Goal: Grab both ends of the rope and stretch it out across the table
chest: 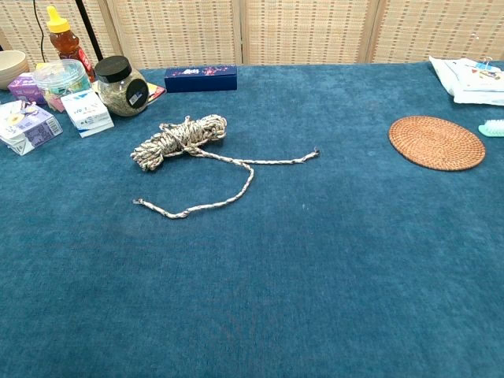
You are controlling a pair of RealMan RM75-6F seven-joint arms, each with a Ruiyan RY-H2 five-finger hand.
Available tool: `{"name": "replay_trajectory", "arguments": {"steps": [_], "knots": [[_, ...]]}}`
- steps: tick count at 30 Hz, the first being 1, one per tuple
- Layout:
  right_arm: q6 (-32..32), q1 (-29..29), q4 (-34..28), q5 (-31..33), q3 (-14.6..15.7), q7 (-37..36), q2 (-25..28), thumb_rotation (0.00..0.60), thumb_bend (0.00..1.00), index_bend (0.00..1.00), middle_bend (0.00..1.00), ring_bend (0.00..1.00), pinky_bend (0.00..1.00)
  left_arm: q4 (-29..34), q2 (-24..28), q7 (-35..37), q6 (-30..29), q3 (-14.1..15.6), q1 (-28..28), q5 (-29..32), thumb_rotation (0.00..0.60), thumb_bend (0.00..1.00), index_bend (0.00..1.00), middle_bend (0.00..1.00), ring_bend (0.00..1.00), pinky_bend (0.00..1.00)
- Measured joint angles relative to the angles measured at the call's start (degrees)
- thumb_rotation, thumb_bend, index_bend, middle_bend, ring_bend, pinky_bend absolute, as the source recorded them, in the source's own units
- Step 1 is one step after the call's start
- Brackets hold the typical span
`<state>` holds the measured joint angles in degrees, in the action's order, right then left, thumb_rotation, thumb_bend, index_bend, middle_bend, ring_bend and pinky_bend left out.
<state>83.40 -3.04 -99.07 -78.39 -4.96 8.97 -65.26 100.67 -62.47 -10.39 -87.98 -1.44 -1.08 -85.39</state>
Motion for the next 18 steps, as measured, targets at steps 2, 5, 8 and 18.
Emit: {"name": "replay_trajectory", "arguments": {"steps": [2, 5, 8, 18], "knots": [[0.04, 0.0, -0.04, -0.01, -0.03, 0.04, 0.03, 0.6, 0.44, 0.19, 0.14, 0.11, 0.12, -0.04, -0.05, 0.02, 0.05, -0.01, -0.04, -0.01, 0.6, 0.48, 0.27, 0.14, 0.14, 0.05], [-0.02, -0.03, -0.11, 0.03, -0.04, 0.1, 0.08, 0.6, 0.44, 0.19, 0.14, 0.11, 0.12, -0.1, -0.13, 0.08, 0.18, -0.03, -0.12, 0.03, 0.6, 0.48, 0.27, 0.14, 0.14, 0.05], [-0.15, -0.07, -0.21, 0.08, -0.01, 0.18, 0.12, 0.6, 0.44, 0.19, 0.14, 0.11, 0.12, -0.18, -0.23, 0.06, 0.28, -0.01, -0.16, 0.08, 0.6, 0.48, 0.27, 0.14, 0.14, 0.05], [0.11, 0.0, -0.32, -0.08, -0.01, 0.09, 0.16, 0.6, 0.44, 0.19, 0.14, 0.11, 0.12, -0.14, -0.02, 0.17, -0.18, -0.15, -0.05, -0.04, 0.6, 0.48, 0.27, 0.14, 0.14, 0.05]]}}
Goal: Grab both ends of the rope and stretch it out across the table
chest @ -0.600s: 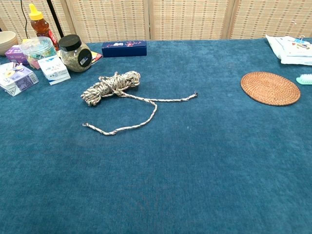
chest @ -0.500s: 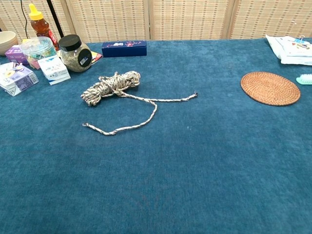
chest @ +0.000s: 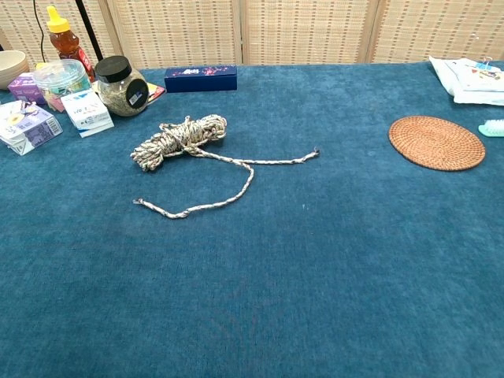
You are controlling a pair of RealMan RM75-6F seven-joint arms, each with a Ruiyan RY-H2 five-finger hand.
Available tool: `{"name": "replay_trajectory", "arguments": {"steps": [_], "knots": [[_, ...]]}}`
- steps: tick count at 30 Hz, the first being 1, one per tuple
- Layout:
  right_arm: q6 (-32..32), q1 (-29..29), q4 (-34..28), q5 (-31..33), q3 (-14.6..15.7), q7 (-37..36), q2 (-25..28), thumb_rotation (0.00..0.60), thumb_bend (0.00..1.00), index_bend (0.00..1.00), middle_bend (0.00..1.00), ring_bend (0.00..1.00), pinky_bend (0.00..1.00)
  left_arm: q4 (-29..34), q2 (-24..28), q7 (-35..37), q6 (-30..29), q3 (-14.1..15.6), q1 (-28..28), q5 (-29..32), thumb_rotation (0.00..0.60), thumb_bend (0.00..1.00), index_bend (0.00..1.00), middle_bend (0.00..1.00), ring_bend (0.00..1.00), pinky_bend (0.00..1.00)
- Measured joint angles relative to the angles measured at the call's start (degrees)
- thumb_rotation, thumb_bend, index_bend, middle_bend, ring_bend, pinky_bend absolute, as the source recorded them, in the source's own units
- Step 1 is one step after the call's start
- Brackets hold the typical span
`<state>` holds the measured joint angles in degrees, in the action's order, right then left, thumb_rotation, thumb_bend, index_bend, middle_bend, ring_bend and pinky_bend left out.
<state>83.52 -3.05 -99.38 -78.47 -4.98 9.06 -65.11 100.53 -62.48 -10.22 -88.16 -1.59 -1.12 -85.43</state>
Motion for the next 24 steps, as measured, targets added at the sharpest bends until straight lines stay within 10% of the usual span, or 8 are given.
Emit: {"name": "replay_trajectory", "arguments": {"steps": [24], "knots": [[-4.28, -4.88, 3.31, -1.83, -2.33, -5.13, -1.27, 0.6, 0.41, 0.28, 0.21, 0.21, 0.19, 1.0, 0.51, -1.67, 0.45, -0.12, -0.71, -0.67, 0.6, 0.48, 0.27, 0.14, 0.14, 0.05]]}}
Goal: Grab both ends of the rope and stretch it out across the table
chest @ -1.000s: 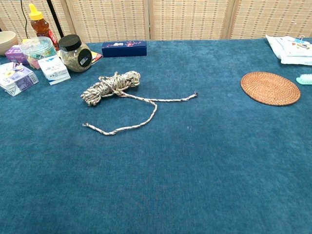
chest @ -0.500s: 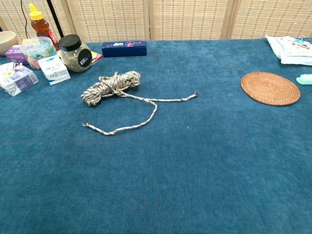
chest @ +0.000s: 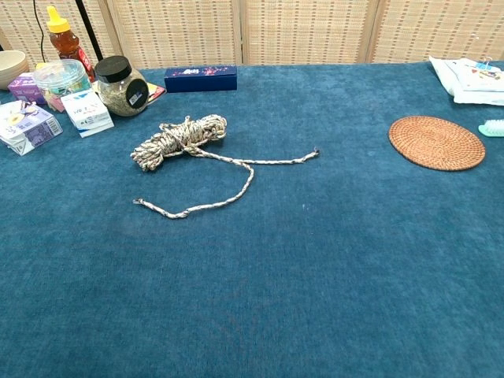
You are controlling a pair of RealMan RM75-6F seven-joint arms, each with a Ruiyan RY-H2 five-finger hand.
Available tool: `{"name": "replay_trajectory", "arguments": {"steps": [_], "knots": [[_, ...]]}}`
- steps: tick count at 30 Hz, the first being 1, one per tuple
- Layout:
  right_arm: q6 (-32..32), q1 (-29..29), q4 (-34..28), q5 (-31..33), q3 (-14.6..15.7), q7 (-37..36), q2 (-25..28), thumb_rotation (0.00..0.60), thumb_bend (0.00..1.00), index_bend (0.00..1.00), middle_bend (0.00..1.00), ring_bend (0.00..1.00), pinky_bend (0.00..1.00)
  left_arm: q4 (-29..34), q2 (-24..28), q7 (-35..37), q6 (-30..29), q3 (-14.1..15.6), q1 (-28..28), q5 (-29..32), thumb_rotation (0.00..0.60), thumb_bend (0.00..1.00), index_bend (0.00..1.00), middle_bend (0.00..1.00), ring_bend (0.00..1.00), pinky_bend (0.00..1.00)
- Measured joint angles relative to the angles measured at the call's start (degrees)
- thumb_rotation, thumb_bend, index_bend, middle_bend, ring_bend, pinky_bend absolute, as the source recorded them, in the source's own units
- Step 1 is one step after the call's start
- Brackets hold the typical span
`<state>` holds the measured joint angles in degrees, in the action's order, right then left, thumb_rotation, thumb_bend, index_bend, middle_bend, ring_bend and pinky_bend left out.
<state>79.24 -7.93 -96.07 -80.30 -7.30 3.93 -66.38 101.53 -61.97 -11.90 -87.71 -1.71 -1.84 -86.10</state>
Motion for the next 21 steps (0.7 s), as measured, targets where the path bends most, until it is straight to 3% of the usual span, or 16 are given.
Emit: {"name": "replay_trajectory", "arguments": {"steps": [8, 16, 21], "knots": [[-6.1, -5.78, 0.8, -1.06, -2.06, -3.02, -0.7, 0.6, 0.3, 0.36, 0.22, 0.21, 0.2, 0.5, 0.41, -1.09, 0.46, -0.3, -0.63, -0.09, 0.6, 0.48, 0.27, 0.14, 0.14, 0.03], [-14.08, -13.78, 1.48, -0.11, -4.6, -1.03, -3.23, 0.6, 0.29, 0.41, 0.22, 0.21, 0.19, 1.16, 0.53, -2.25, 0.71, -0.65, -1.17, 0.01, 0.6, 0.48, 0.27, 0.14, 0.14, 0.01], [-18.33, -18.2, 2.87, 2.97, -6.33, 0.81, -6.19, 0.6, 0.29, 0.46, 0.23, 0.18, 0.04, 1.16, 0.68, -2.48, 0.89, -0.86, -1.48, 0.12, 0.6, 0.48, 0.27, 0.14, 0.14, 0.0]]}}
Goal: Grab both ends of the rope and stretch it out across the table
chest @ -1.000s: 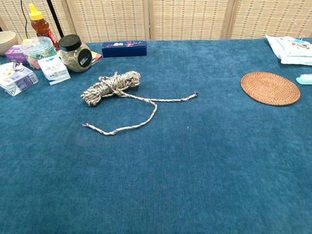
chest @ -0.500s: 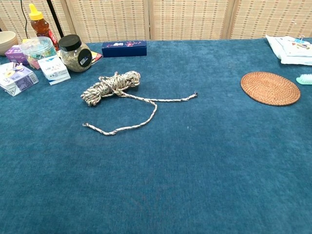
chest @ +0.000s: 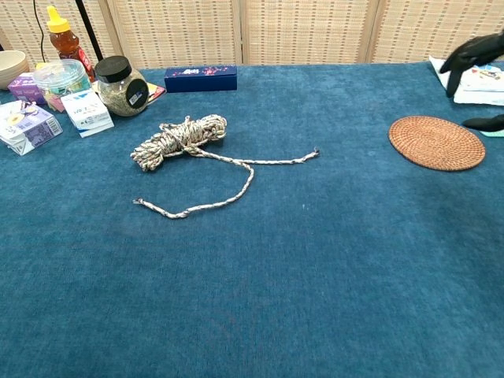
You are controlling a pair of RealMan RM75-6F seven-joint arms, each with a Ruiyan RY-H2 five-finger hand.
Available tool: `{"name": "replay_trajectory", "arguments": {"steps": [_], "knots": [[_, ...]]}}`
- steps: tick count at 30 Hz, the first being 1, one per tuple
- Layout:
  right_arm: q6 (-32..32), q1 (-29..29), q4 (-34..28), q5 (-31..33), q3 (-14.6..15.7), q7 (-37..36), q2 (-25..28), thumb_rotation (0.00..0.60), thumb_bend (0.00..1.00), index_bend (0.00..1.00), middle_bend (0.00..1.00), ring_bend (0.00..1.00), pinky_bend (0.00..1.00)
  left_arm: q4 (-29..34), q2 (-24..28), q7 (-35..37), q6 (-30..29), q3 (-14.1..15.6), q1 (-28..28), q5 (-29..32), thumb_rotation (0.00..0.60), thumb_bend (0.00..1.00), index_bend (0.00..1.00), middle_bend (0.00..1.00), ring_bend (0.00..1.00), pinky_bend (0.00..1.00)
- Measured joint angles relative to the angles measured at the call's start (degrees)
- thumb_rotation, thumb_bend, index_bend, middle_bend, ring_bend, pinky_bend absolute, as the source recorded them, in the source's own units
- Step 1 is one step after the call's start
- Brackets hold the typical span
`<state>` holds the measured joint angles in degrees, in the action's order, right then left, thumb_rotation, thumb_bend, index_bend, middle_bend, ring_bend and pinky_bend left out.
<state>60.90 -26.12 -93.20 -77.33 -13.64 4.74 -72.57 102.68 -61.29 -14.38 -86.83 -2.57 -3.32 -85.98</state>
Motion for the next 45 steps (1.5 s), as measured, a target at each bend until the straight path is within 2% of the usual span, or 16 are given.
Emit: {"name": "replay_trajectory", "arguments": {"steps": [2, 8, 14, 21, 29, 38, 45], "knots": [[-1.16, -1.31, 0.85, 0.58, -0.43, 0.18, -1.03, 0.6, 0.29, 0.47, 0.23, 0.15, 0.0, -0.02, 0.04, -0.03, 0.02, -0.06, -0.09, -0.03, 0.6, 0.48, 0.27, 0.14, 0.14, 0.0], [-4.99, -5.54, 5.25, 2.52, -1.33, 0.78, -5.08, 0.6, 0.29, 0.48, 0.23, 0.12, 0.0, -0.35, 0.11, 0.0, 0.28, -0.19, -0.34, 0.29, 0.6, 0.48, 0.27, 0.14, 0.14, 0.0], [-8.03, -9.57, 12.51, 4.7, -1.82, 0.62, -10.48, 0.6, 0.3, 0.48, 0.23, 0.09, 0.0, -0.39, 0.53, 0.04, 0.11, -0.47, -0.57, 0.27, 0.6, 0.48, 0.27, 0.14, 0.11, 0.0], [-9.54, -12.95, 19.82, 6.65, -2.1, 0.41, -16.13, 0.6, 0.29, 0.48, 0.19, 0.0, 0.0, -0.34, 0.75, 0.06, -0.09, -0.45, -0.54, 0.37, 0.6, 0.48, 0.27, 0.14, 0.09, 0.0], [-10.03, -14.87, 25.28, 7.64, -1.68, -0.27, -20.84, 0.6, 0.3, 0.42, 0.1, 0.0, 0.0, -0.35, 1.03, 0.18, -0.36, -0.42, -0.44, 0.4, 0.6, 0.48, 0.27, 0.14, 0.09, 0.0], [-12.48, -17.39, 29.65, 9.43, -1.74, 0.09, -24.21, 0.6, 0.39, 0.45, 0.09, 0.0, 0.0, -0.48, 1.22, 0.67, -0.58, -0.33, -0.27, 0.49, 0.6, 0.48, 0.27, 0.14, 0.09, 0.0], [-15.44, -20.4, 33.87, 10.64, -2.16, 0.51, -27.12, 0.6, 0.4, 0.45, 0.1, 0.0, 0.0, -0.88, 1.68, 1.28, -0.99, -0.32, 0.08, 0.85, 0.6, 0.48, 0.27, 0.14, 0.09, 0.0]]}}
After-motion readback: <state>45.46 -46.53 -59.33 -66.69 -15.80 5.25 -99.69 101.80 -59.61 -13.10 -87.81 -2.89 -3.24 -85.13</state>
